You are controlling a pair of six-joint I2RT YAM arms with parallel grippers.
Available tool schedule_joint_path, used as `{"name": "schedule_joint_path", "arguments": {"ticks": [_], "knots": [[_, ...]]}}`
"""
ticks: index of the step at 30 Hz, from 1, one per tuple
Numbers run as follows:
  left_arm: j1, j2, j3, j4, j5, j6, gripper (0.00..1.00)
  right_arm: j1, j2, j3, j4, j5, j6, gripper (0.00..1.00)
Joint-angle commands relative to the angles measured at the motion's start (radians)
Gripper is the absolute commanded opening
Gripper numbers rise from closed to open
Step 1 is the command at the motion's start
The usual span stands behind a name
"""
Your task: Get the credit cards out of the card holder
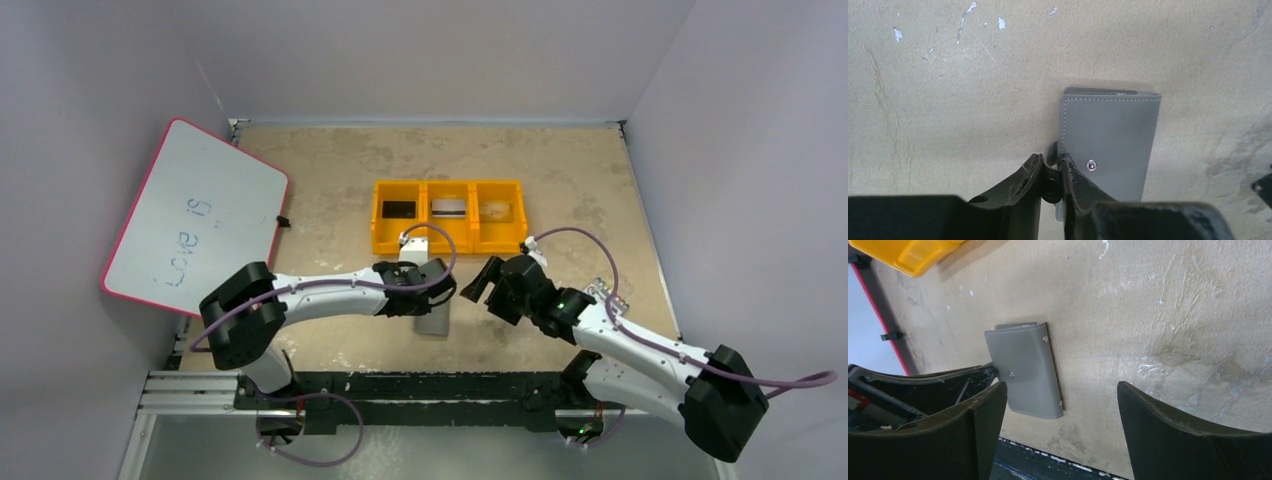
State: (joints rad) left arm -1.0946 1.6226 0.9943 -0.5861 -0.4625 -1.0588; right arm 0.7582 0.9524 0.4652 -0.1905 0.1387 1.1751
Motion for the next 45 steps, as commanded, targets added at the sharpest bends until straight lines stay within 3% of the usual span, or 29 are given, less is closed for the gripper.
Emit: {"name": "schedule_joint_path", "arguments": {"ticks": [1,6,13,19,24,30,36,41,45], "knots": [[-0.004,-0.065,-0.006,0.006,-0.046,-0.019,0.15,-0.001,0.031,0.041,0.037,-0.033,-0.038,0.82],[-0.004,-0.159,-0.014,0.04,-0.052,-0.026,0.04,-0.001,0.065,0.05,0.088,-0.092,-0.082,0.83],[-0.004,-0.301,-0.006,0.142,0.026,0.002,0.04,-0.003,0.064,0.042,0.136,-0.111,-0.06,0.83],[-0.004,-0.249,-0.011,0.143,0.078,0.003,0.04,-0.02,0.039,0.021,0.171,-0.122,-0.056,0.83],[-0.005,-0.251,-0.036,0.133,0.039,-0.025,0.05,-0.023,0.061,0.018,0.222,-0.164,-0.103,0.8],[-0.004,-0.329,-0.113,0.039,-0.081,-0.11,0.07,-0.026,0.135,0.051,0.286,-0.233,-0.17,0.6],[-0.005,-0.416,-0.258,0.0,-0.123,-0.217,0.09,-0.026,0.242,0.094,0.368,-0.342,-0.263,0.53],[-0.004,-0.474,-0.342,0.016,-0.152,-0.289,0.11,-0.013,0.38,0.142,0.515,-0.483,-0.305,0.31],[-0.004,-0.487,-0.349,0.006,-0.175,-0.305,0.12,0.034,0.508,0.25,0.477,-0.469,-0.347,0.29]]}}
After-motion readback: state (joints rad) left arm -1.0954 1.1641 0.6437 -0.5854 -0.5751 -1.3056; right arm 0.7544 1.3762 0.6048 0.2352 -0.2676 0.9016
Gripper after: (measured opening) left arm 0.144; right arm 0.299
